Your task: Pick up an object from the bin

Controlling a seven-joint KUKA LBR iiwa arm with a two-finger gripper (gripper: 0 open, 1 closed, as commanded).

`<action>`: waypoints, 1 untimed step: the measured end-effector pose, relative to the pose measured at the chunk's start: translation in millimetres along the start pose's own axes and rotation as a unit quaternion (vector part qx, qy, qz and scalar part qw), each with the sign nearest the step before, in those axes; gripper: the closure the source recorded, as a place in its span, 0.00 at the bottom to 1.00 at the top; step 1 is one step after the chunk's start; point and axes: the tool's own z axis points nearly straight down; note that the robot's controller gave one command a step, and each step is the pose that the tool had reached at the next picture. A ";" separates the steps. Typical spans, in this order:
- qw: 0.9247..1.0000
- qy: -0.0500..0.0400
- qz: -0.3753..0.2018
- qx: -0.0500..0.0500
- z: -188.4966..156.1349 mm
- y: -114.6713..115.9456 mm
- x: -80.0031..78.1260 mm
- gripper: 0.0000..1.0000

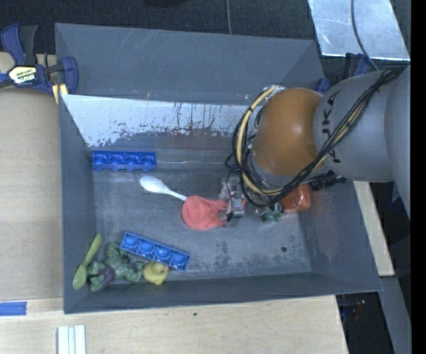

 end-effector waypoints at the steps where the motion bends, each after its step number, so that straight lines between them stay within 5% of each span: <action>1: 1.000 0.000 0.000 0.000 0.0 0.0 0.0 1.00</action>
Offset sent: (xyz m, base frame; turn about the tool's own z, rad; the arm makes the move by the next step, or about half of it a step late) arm 0.0062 -0.0245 0.1373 -0.0475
